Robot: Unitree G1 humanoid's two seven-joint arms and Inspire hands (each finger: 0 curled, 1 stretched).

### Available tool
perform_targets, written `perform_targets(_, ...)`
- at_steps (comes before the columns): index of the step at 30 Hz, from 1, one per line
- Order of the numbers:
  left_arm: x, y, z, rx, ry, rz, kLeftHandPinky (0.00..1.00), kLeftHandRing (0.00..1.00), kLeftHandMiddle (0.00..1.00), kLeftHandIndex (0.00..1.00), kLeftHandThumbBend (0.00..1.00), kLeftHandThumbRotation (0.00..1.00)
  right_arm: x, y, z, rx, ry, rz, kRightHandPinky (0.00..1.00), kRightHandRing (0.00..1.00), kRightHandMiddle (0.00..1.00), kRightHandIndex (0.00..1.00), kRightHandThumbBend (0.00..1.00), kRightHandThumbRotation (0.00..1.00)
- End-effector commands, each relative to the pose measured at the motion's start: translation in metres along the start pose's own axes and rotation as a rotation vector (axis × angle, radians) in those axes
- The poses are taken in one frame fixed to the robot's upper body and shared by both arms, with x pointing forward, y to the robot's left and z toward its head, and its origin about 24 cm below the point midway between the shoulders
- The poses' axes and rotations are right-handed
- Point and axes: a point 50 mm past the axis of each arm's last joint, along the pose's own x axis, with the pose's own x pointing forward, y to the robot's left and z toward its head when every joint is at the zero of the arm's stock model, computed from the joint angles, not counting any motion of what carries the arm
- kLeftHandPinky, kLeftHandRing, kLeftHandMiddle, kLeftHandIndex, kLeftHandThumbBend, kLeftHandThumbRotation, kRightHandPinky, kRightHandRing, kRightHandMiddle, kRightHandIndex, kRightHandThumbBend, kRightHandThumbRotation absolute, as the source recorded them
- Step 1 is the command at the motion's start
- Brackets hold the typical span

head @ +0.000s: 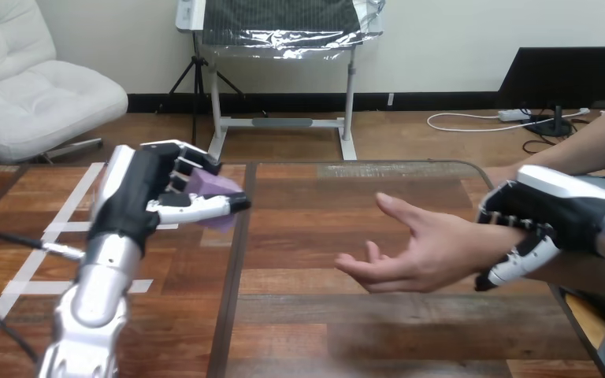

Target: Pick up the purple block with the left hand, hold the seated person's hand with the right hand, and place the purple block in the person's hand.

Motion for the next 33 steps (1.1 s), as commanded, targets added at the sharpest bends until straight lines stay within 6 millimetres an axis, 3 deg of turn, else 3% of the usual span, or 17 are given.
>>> perform_targets(1,0.021,-0.003,0.032,-0.027,-0.121,0.014,0.35,0.42,0.45,0.47,0.66,0.00,0.006,-0.013,0.015,0.035,-0.054,-0.053,0.33,0.38,0.44,0.50,0.79,0.19)
perform_targets(19,0.038,-0.032,0.044,-0.058,-0.135,-0.065,0.35,0.42,0.46,0.46,0.65,0.00,0.009,-0.014,0.028,0.040,-0.102,-0.068,0.35,0.41,0.46,0.51,0.80,0.21)
perform_targets(33,0.045,-0.056,0.058,-0.061,-0.175,-0.139,0.36,0.42,0.46,0.45,0.65,0.00,0.010,-0.015,0.035,0.041,-0.127,-0.077,0.32,0.37,0.43,0.49,0.81,0.20)
